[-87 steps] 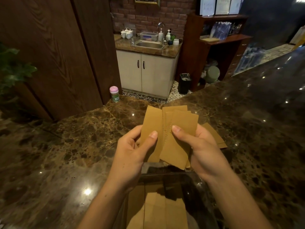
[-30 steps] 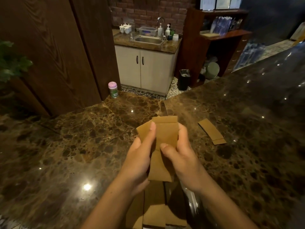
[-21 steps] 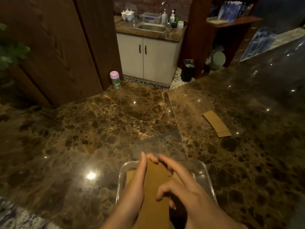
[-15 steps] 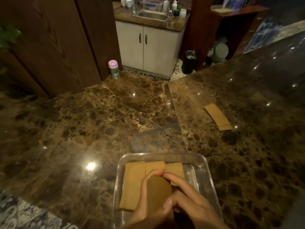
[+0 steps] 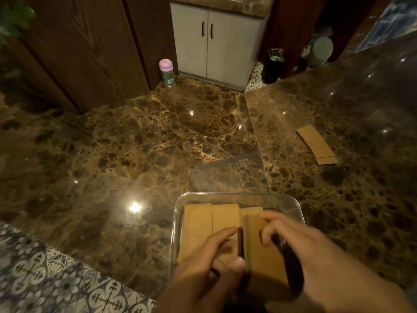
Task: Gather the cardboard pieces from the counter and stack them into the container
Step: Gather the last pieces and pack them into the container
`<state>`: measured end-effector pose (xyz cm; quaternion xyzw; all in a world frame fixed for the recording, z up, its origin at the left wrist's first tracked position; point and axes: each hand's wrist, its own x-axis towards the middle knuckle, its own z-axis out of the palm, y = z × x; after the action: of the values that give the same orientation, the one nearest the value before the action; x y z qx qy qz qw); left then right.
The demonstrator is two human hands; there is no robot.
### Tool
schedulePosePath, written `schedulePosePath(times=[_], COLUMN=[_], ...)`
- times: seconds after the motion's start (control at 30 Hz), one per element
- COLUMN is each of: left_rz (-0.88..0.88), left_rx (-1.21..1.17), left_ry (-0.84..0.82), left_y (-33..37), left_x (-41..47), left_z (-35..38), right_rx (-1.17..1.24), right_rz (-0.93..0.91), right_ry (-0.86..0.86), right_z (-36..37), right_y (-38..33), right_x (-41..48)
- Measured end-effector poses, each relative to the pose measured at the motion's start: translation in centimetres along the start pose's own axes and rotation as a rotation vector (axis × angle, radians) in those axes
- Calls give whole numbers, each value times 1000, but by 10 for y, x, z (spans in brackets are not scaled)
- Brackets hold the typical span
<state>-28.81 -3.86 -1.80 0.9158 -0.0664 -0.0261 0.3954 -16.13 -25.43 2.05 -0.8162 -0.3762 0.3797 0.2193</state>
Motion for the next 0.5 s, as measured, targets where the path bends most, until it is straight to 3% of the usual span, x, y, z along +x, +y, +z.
schedulePosePath(times=[0.03, 0.1, 0.2, 0.23, 0.37, 0.43, 0.5], left_rz=[93, 15, -105, -161, -138, -196, -177], left_rx=[77, 196, 625, 660, 669, 618, 643], left_ry=[22, -7, -316, -411, -351, -471, -401], left_y=[-9, -24, -22, -24, -36, -35, -47], left_x=[-1, 18, 40, 42, 40, 40, 37], left_z=[0, -10, -21, -19, -13, -18, -9], right_rx=[-96, -271, -513, -549, -583, -595, -582], right_rz=[-15, 75, 107, 97, 176, 179, 158], right_ry=[27, -41, -84, -65, -24, 2, 51], right_z=[-15, -25, -16, -10, 5, 11, 17], right_y=[-6, -4, -4, 1, 13, 13, 18], right_x=[0, 17, 41, 47, 60, 59, 56])
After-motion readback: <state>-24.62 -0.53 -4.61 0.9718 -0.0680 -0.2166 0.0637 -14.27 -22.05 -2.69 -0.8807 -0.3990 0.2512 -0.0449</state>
